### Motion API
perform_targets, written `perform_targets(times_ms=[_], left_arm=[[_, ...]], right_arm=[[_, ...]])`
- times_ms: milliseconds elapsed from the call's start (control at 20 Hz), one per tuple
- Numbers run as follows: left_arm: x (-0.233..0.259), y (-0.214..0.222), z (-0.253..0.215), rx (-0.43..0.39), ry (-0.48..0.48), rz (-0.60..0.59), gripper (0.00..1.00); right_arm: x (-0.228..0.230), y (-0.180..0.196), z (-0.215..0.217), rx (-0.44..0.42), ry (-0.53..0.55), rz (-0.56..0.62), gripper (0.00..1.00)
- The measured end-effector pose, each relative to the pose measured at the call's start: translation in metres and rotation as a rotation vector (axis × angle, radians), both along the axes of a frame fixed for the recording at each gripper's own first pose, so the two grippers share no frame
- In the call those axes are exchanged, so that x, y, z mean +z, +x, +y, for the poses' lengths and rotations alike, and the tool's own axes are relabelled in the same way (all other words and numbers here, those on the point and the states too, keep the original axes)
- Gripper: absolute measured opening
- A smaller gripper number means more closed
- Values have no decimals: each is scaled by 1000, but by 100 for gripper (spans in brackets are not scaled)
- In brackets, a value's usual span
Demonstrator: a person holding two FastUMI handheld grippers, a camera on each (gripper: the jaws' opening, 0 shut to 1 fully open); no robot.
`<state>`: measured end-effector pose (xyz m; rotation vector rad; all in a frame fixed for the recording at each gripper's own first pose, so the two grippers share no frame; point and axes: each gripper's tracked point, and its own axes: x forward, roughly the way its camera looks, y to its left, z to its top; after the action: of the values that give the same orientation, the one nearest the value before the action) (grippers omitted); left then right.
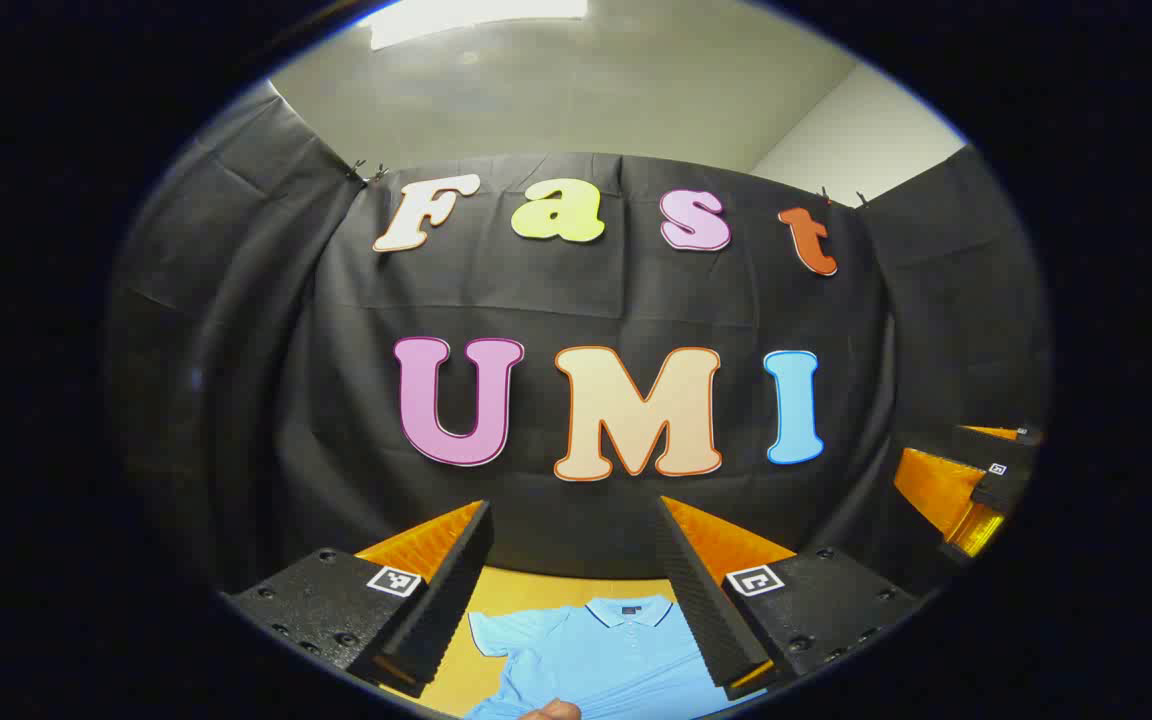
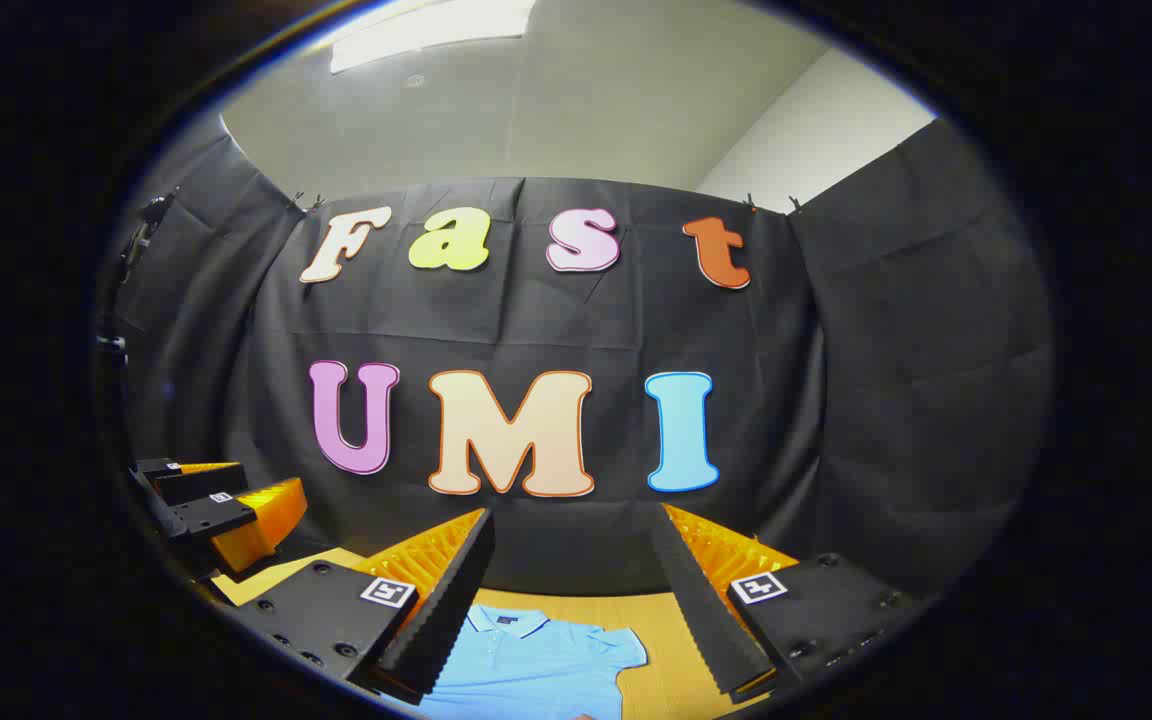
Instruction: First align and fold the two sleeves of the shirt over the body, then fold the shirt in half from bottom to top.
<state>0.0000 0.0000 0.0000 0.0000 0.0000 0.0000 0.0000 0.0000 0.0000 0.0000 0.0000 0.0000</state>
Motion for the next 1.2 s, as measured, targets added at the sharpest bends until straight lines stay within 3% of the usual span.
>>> perform_targets(times_ms=[800,1200], left_arm=[[-10,-1,3,11,16,17,94],[-21,-6,19,41,-6,9,94]], right_arm=[[-14,5,-3,6,-37,25,98],[-90,35,-10,14,-108,140,98]])
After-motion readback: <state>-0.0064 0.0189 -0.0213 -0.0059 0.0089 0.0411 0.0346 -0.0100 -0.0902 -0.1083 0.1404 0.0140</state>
